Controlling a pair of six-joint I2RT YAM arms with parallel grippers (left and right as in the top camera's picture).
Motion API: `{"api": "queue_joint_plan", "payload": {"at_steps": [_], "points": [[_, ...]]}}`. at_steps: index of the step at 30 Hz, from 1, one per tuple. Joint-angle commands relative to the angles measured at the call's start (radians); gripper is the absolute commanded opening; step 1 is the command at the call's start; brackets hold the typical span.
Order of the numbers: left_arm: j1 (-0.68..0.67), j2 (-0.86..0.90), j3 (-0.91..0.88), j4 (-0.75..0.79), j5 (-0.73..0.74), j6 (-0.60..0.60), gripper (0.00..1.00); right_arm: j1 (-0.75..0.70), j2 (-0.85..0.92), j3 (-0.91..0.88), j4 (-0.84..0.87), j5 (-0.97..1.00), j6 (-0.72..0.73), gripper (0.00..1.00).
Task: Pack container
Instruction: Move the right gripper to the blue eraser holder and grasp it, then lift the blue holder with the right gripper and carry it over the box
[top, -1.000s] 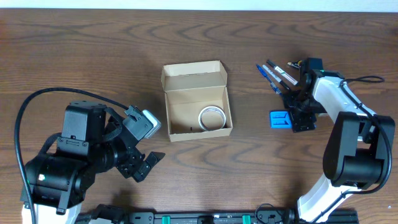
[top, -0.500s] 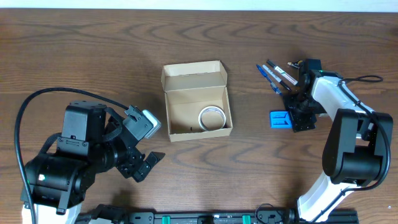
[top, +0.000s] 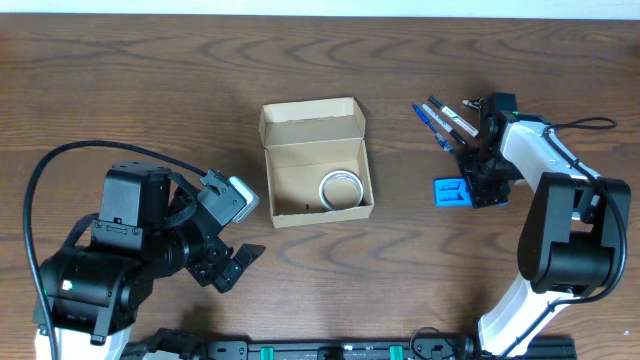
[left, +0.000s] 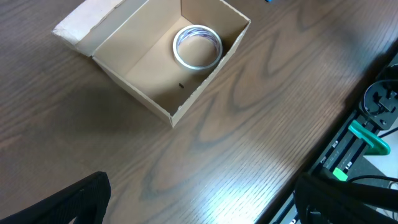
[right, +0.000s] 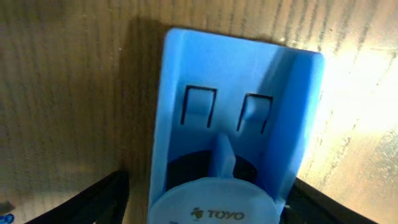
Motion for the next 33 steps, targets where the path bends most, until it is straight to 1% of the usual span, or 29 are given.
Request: {"api": "queue_joint_plan", "payload": {"at_steps": [1,6,14,23,33], "points": [[0.007,-0.002,0.027,-0.003,0.015,0.017,0.95,-0.009,0.035,0.003,0.003,0.029,-0.010,0.72],[0.007,-0.002,0.027,-0.003,0.015,0.017,0.95,-0.007,0.035,0.003,0.003,0.029,-0.010,0.65],[0.007,-0.002,0.027,-0.003,0.015,0.017,0.95,-0.007,0.036,0.003,0.003,0.029,-0.017,0.59],[0.007,-0.002,0.027,-0.003,0.015,0.017,0.95,-0.007,0.036,0.003,0.003,0.029,-0.025,0.46],[0.007,-0.002,0.027,-0.003,0.015,0.017,0.95,-0.007,0.036,0.004,0.003,0.012,-0.024,0.39]]}}
